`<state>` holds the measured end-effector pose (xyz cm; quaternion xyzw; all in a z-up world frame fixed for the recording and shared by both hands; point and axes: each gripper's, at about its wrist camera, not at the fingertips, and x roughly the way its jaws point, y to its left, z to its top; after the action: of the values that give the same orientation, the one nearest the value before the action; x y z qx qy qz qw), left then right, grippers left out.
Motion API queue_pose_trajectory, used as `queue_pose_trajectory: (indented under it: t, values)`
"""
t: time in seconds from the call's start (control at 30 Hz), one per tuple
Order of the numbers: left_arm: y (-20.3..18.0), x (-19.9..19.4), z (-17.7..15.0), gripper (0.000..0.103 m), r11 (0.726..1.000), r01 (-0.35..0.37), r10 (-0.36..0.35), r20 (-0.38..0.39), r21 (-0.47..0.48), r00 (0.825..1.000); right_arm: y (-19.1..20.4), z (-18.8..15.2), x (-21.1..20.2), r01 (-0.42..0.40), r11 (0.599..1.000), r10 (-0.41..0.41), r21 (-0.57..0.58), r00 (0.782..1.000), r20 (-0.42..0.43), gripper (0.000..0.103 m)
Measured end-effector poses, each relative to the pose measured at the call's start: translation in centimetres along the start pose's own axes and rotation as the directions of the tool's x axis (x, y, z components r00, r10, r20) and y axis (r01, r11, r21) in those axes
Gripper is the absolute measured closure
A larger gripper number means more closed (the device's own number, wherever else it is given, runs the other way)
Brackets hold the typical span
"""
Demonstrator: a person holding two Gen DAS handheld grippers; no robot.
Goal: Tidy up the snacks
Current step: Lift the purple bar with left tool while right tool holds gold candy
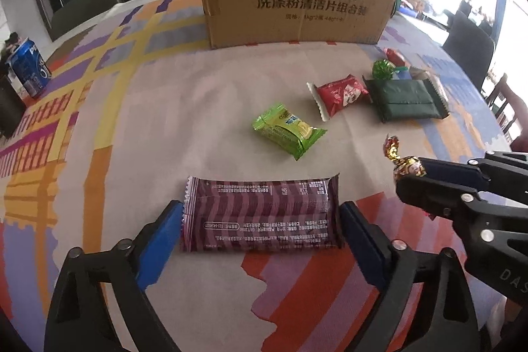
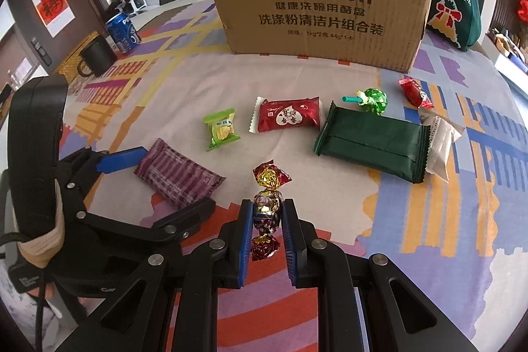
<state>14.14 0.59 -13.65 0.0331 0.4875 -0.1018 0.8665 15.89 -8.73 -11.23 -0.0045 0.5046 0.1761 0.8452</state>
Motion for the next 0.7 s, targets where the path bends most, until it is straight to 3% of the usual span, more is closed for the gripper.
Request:
queue_pose_trajectory:
  t: [0.2, 0.37, 0.7]
  values:
    - [0.2, -0.7, -0.5, 0.023, 1.000, 0.017, -0.017, 0.022, -0.013, 1.000, 0.1, 0.0, 0.0, -0.008, 1.000, 0.008, 0.001, 1.000, 0.000, 0.084]
    - [0.4, -1.5, -0.9, 0.023, 0.998, 0.054, -0.052, 0.028, -0.039, 0.998, 0.3, -0.1, -0.4, -0.014, 1.000, 0.014, -0.006, 1.000, 0.007, 0.084]
    - [0.1, -4.3, 0.5, 0.023, 0.999, 0.032, -0.029, 0.093, -0.037, 0.995, 0.4, 0.2, -2.0, -0.035, 0.999, 0.035, -0.012, 0.998, 0.044, 0.084]
